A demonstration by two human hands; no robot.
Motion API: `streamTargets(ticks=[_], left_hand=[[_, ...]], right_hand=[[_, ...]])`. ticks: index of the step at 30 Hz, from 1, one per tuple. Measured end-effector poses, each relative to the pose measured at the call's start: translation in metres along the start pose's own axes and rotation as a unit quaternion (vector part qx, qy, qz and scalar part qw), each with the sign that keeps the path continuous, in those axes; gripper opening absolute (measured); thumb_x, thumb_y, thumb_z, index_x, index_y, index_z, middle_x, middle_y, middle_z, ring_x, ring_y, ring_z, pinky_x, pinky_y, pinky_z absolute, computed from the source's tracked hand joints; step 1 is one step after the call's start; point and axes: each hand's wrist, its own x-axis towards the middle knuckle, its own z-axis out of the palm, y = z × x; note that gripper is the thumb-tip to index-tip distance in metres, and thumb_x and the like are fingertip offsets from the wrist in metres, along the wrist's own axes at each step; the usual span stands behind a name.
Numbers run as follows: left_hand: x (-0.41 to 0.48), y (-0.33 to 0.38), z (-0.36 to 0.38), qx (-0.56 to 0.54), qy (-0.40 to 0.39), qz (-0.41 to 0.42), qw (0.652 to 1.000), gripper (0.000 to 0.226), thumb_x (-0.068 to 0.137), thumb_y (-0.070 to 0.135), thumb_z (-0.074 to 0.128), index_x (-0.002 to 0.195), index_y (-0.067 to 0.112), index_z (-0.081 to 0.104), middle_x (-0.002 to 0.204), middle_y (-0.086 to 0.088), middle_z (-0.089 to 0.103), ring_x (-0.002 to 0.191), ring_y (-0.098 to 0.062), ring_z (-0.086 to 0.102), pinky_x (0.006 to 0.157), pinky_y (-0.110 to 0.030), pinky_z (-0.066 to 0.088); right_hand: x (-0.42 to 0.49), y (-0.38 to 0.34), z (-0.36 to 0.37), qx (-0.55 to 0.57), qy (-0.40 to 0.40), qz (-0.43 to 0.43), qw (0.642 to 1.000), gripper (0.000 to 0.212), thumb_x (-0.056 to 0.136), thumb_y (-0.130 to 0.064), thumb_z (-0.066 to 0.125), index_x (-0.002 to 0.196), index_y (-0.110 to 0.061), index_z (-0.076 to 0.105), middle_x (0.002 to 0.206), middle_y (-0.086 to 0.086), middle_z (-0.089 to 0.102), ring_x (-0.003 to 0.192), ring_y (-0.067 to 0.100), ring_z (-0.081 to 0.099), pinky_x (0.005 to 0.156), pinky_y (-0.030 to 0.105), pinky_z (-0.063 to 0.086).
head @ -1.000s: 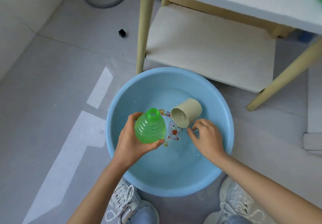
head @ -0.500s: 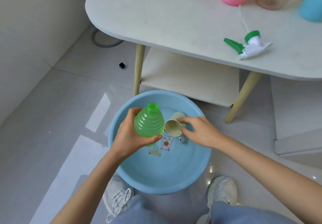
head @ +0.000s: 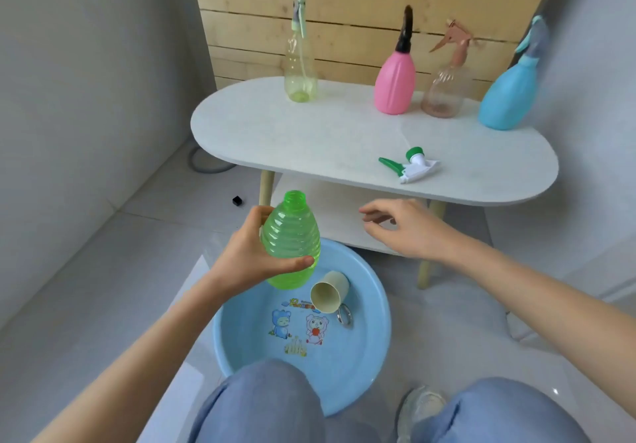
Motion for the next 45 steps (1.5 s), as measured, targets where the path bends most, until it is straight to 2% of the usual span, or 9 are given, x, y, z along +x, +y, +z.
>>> streamTargets(ticks=[3,8,11,15,20,24,33,39,45], left_hand=[[0.002,0.021,-0.003,-0.003,0.005,0.001,1.0,0.093,0.036,0.06,0.083,0.115,0.03,0.044,0.112,0.012,0.059,0.104,-0.004,0.058,0.089,-0.038,0.052],[0.005,0.06,-0.004,-0.027,0.006,0.016,0.999,0.092,0.045,0.044,0.093,0.12,0.022,0.045,0.111,0.009,0.06,0.09,0.011,0.058,0.077,-0.02,0.049],[0.011,0.076,-0.001,-0.039,0.008,0.012,0.999,0.088,0.047,0.042,0.093,0.119,0.022,0.045,0.109,0.009,0.061,0.088,0.01,0.059,0.076,-0.023,0.051],[0.023,0.09,0.004,-0.053,0.019,-0.009,0.998,0.089,0.035,0.055,0.087,0.111,0.032,0.046,0.105,0.012,0.064,0.092,-0.003,0.065,0.08,-0.042,0.057],[0.04,0.099,0.015,-0.052,0.022,-0.002,0.998,0.09,0.035,0.055,0.087,0.112,0.031,0.046,0.106,0.012,0.063,0.091,0.001,0.065,0.083,-0.035,0.055],[0.051,0.1,0.023,-0.05,0.025,0.006,0.998,0.088,0.044,0.045,0.093,0.116,0.028,0.046,0.109,0.013,0.062,0.09,0.007,0.062,0.08,-0.025,0.051],[0.063,0.09,0.028,-0.07,0.032,-0.002,0.997,0.082,0.044,0.039,0.086,0.114,0.026,0.046,0.107,0.009,0.063,0.086,0.008,0.062,0.072,-0.018,0.05],[0.065,0.086,0.03,-0.068,0.031,-0.004,0.997,0.076,0.056,0.024,0.088,0.118,0.022,0.045,0.107,0.006,0.063,0.082,0.009,0.063,0.063,-0.012,0.05],[0.058,0.086,0.027,-0.05,0.026,0.001,0.998,0.087,0.045,0.039,0.093,0.117,0.025,0.046,0.11,0.008,0.062,0.088,0.006,0.062,0.072,-0.018,0.05]], right_hand=[[-0.004,-0.004,-0.024,-0.015,0.015,-0.004,1.0,0.034,0.093,-0.021,0.057,0.126,-0.014,0.06,0.115,-0.002,0.065,0.107,0.008,0.059,0.082,0.009,0.033],[-0.001,0.002,-0.06,-0.031,0.043,0.012,0.999,0.038,0.092,-0.026,0.059,0.128,-0.016,0.058,0.115,0.002,0.063,0.111,0.014,0.057,0.093,0.021,0.04],[0.006,0.008,-0.075,-0.054,0.06,0.027,0.996,0.042,0.091,-0.029,0.06,0.131,-0.018,0.055,0.126,0.002,0.06,0.117,0.019,0.053,0.098,0.029,0.04],[0.017,0.023,-0.082,-0.076,0.061,0.047,0.994,0.056,0.088,-0.036,0.062,0.14,-0.021,0.045,0.143,0.003,0.046,0.133,0.021,0.038,0.104,0.03,0.032],[0.034,0.044,-0.079,-0.126,0.04,0.078,0.988,0.081,0.083,-0.049,0.065,0.149,-0.025,0.025,0.157,0.006,0.015,0.143,0.027,0.017,0.112,0.036,0.024],[0.047,0.06,-0.069,-0.134,0.045,0.093,0.985,0.087,0.083,-0.054,0.064,0.151,-0.023,0.019,0.157,0.008,0.008,0.143,0.03,0.013,0.111,0.035,0.021],[0.061,0.083,-0.048,-0.1,0.091,0.073,0.988,0.051,0.086,-0.041,0.065,0.126,-0.012,0.054,0.134,0.008,0.044,0.125,0.027,0.04,0.101,0.034,0.035],[0.064,0.088,-0.045,-0.102,0.103,0.07,0.987,0.048,0.082,-0.039,0.069,0.119,-0.013,0.052,0.129,0.008,0.042,0.119,0.029,0.045,0.096,0.035,0.04],[0.065,0.087,-0.043,-0.18,0.109,0.047,0.977,0.047,0.076,-0.046,0.071,0.103,-0.017,0.046,0.119,0.002,0.045,0.103,0.026,0.049,0.08,0.033,0.038]])
